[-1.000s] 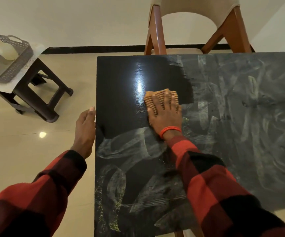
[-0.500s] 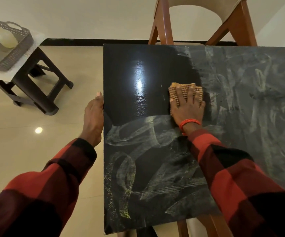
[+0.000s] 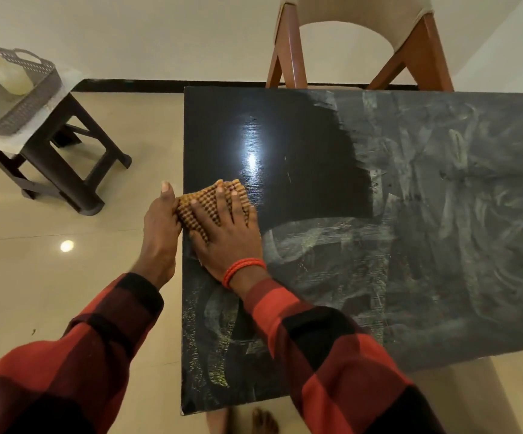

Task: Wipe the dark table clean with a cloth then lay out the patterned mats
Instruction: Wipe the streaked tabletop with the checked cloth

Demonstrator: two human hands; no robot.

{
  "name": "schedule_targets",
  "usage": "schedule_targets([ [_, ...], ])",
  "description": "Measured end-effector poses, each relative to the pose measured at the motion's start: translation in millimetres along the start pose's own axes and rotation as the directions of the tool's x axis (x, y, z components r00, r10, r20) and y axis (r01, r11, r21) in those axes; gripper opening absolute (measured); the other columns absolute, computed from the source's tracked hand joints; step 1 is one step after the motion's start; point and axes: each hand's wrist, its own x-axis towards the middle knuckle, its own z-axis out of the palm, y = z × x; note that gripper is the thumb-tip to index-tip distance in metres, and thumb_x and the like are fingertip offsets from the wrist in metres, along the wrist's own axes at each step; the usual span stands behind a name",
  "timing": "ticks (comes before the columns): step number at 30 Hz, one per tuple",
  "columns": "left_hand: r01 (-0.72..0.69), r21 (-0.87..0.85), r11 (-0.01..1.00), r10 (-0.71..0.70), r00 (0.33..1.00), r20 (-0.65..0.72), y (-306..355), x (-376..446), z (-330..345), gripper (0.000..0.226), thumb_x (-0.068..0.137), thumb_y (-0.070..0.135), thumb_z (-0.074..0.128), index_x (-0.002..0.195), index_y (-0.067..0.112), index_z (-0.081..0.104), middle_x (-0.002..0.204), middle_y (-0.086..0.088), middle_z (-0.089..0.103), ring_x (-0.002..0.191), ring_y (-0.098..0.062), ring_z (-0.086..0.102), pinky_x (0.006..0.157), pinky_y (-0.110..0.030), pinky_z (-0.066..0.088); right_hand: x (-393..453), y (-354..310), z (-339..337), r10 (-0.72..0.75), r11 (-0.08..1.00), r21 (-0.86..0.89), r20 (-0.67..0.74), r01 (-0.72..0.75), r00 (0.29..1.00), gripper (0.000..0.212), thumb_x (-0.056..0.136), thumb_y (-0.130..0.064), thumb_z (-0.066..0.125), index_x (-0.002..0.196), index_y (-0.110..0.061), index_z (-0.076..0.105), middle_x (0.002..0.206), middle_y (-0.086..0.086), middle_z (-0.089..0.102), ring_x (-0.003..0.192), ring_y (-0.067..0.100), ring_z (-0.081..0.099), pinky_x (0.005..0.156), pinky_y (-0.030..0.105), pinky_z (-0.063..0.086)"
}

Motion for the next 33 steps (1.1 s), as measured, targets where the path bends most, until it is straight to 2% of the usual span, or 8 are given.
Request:
schedule_targets([
  [2, -0.017, 0.003, 1.0, 0.017, 1.0, -0.016, -1, -5, 2, 0.037, 0.103, 0.059, 0.034, 0.084, 0.034, 0.054, 0.074, 0.03, 0.067, 0.083, 0.007, 0.061, 0.08, -0.018, 0.044, 0, 5, -1, -0.03, 1.0, 0.003, -0.011, 0.03, 0.999, 0.059, 0.097, -0.058, 0.034, 0.153, -0.045, 0.026, 0.167, 0.007, 0.01, 0.151, 0.034, 0.012, 0.118, 0.058, 0.011],
  [5, -0.01, -0.043, 0.999, 0.008, 0.999, -0.048, -6, -9, 2, 0.038, 0.102, 0.059, 0.038, 0.099, 0.028, 0.06, 0.091, 0.023, 0.068, 0.085, 0.006, 0.063, 0.077, -0.016, 0.049, 1, 27, -5, 0.003, 1.0, -0.01, -0.042, -0.003, 0.999, 0.059, 0.094, -0.059, 0.035, 0.151, -0.046, 0.03, 0.167, 0.006, 0.014, 0.151, 0.033, 0.016, 0.117, 0.057, 0.014],
  [8, -0.027, -0.015, 1.0, 0.026, 0.996, -0.081, -13, -22, 3, 0.033, 0.101, 0.058, 0.04, 0.09, 0.032, 0.056, 0.078, 0.028, 0.069, 0.076, 0.011, 0.066, 0.066, -0.012, 0.051, -9, 66, -13, 0.131, 0.991, -0.017, -0.063, -0.132, 0.989, 0.06, 0.092, -0.059, 0.036, 0.151, -0.047, 0.031, 0.166, 0.004, 0.016, 0.151, 0.033, 0.015, 0.118, 0.056, 0.014],
  [15, -0.046, 0.004, 0.999, 0.047, 0.992, -0.115, -19, -46, 1, 0.032, 0.102, 0.058, 0.04, 0.101, 0.031, 0.058, 0.113, 0.017, 0.063, 0.111, -0.005, 0.061, 0.099, -0.027, 0.045, -51, 173, -39, 0.327, 0.941, -0.067, -0.085, -0.333, 0.941, 0.064, 0.091, -0.06, 0.029, 0.153, -0.047, 0.022, 0.167, 0.003, 0.009, 0.152, 0.032, 0.012, 0.118, 0.057, 0.018],
  [17, -0.034, 0.005, 0.999, 0.035, 0.995, -0.092, -21, -50, -1, 0.041, 0.101, 0.06, 0.039, 0.114, 0.025, 0.055, 0.125, 0.013, 0.059, 0.123, -0.012, 0.056, 0.108, -0.032, 0.041, -64, 196, -44, 0.371, 0.924, -0.07, -0.08, -0.376, 0.925, 0.064, 0.093, -0.06, 0.03, 0.154, -0.046, 0.019, 0.168, 0.004, 0.007, 0.152, 0.032, 0.011, 0.118, 0.058, 0.018],
  [20, -0.012, 0.003, 1.0, 0.012, 0.998, -0.069, -20, -56, -5, 0.066, 0.099, 0.065, 0.036, 0.139, 0.013, 0.046, 0.143, 0.0, 0.054, 0.126, -0.015, 0.054, 0.104, -0.029, 0.041, -73, 210, -47, 0.408, 0.907, -0.077, -0.072, -0.413, 0.91, 0.064, 0.095, -0.06, 0.03, 0.155, -0.044, 0.017, 0.168, 0.005, 0.007, 0.152, 0.034, 0.009, 0.118, 0.059, 0.016],
  [27, -0.029, -0.019, 0.999, 0.029, 0.999, -0.02, -24, -54, -11, 0.087, 0.095, 0.072, 0.035, 0.156, 0.011, 0.028, 0.15, -0.006, 0.05, 0.119, -0.012, 0.057, 0.101, -0.025, 0.043, -59, 175, -36, 0.441, 0.892, -0.074, -0.083, -0.446, 0.894, 0.064, 0.095, -0.059, 0.025, 0.155, -0.041, 0.02, 0.167, 0.009, 0.011, 0.151, 0.037, 0.011, 0.118, 0.061, 0.014],
  [33, -0.016, -0.113, 0.994, 0.016, 1.0, 0.004, -29, -47, -19, 0.088, 0.096, 0.071, 0.036, 0.154, 0.006, 0.03, 0.149, -0.011, 0.05, 0.128, -0.016, 0.056, 0.107, -0.028, 0.044, -45, 53, -12, 0.195, 0.978, -0.059, -0.075, -0.199, 0.978, 0.062, 0.094, -0.058, 0.031, 0.154, -0.043, 0.025, 0.167, 0.008, 0.01, 0.151, 0.036, 0.013, 0.117, 0.058, 0.013],
])
